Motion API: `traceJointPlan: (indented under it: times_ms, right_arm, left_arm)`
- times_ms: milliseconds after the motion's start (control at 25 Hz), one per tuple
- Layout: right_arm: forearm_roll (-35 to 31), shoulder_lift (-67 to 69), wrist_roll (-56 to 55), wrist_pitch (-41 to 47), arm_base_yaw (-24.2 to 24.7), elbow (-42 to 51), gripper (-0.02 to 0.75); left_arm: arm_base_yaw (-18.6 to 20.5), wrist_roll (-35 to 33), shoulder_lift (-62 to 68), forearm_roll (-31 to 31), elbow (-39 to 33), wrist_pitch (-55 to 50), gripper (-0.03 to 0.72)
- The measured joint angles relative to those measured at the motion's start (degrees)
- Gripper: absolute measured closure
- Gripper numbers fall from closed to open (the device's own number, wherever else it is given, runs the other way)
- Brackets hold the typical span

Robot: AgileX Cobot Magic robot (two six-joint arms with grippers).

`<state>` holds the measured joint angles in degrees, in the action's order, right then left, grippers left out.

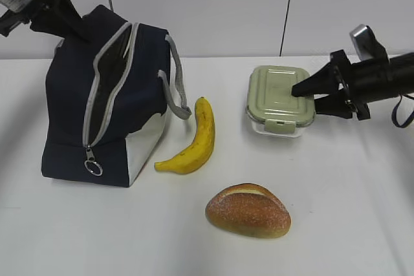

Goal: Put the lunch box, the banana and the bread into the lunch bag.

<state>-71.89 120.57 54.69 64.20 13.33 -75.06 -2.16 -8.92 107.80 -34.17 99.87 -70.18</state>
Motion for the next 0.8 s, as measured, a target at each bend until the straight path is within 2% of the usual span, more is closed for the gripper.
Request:
traceJointPlan:
  times_ms: [160, 560, 800]
  right_arm:
    - [5.1, -2.1, -8.5, 0.7, -4.2, -6.3, 0.341]
    - [8.5, -4.9, -28.5, 3.9, -16.1, -28.8, 0.341]
    - [11.6, -4.9, -35.2, 5.5, -22.0, -35.3, 0.342]
  left_arm:
    - [0.0, 0.0, 0.0, 0.0, 0.0, 0.5, 0.691]
    - [0.0, 0.5, 0.0, -1.1, 0.0, 2.0, 0.691]
    - [0.0, 0.7, 0.0, -2.3, 0.0, 2.5, 0.691]
